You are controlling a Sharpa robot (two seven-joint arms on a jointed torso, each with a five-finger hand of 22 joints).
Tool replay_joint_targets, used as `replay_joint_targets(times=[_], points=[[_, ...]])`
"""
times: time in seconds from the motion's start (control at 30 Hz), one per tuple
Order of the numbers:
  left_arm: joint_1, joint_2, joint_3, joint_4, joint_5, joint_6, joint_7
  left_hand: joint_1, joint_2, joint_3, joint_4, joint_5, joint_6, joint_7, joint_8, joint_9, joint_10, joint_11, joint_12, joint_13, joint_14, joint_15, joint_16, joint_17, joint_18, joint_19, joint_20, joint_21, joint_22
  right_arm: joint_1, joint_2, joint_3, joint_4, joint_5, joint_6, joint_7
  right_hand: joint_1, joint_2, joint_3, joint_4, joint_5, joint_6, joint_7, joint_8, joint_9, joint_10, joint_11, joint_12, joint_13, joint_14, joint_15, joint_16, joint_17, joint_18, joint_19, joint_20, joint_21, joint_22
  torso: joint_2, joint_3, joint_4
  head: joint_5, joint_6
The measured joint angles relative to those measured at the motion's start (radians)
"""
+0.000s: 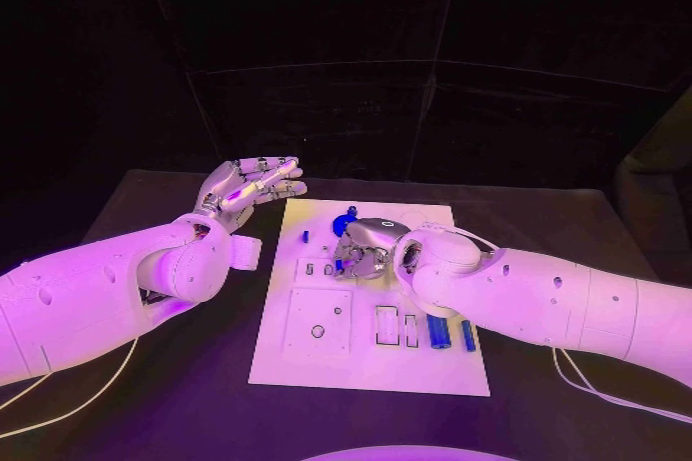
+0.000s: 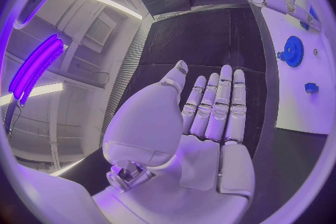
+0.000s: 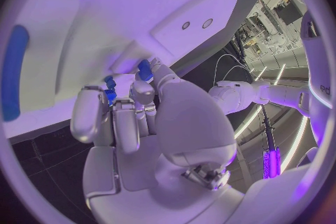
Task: Assemble the parts on the task board
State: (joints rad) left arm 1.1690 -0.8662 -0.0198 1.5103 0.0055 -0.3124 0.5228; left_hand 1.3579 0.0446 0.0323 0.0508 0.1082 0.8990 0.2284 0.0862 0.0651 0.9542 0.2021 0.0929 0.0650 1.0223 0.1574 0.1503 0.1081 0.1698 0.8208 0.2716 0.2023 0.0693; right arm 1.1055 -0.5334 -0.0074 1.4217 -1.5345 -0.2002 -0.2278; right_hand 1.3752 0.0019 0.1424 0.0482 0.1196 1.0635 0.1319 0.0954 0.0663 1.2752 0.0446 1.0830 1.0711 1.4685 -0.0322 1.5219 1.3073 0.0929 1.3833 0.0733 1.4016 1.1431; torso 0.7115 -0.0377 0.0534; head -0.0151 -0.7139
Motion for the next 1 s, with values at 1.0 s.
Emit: replay_joint_targets(times=[1.0], points=[[0.000,-0.002,0.000,0.000,0.000,0.000,-0.001,0.000,0.000,0.000,0.000,0.000,0.000,0.000,-0.005,0.000,0.000,0.000,0.000,0.000,0.000,0.000,-0.004,0.000,0.000,0.000,0.000,0.000,0.000,-0.002,0.002,-0.002,0.004,-0.022,-0.014,-0.035,-0.111,-0.098,-0.086,0.082,0.047,-0.054,0.008,-0.020,0.001,-0.018,0.011,-0.030,-0.032,-0.004,0.004,-0.009,0.001,0.000,-0.004,0.004,-0.008,-0.008,0.000,-0.0002,0.0000,-0.003,-0.003]])
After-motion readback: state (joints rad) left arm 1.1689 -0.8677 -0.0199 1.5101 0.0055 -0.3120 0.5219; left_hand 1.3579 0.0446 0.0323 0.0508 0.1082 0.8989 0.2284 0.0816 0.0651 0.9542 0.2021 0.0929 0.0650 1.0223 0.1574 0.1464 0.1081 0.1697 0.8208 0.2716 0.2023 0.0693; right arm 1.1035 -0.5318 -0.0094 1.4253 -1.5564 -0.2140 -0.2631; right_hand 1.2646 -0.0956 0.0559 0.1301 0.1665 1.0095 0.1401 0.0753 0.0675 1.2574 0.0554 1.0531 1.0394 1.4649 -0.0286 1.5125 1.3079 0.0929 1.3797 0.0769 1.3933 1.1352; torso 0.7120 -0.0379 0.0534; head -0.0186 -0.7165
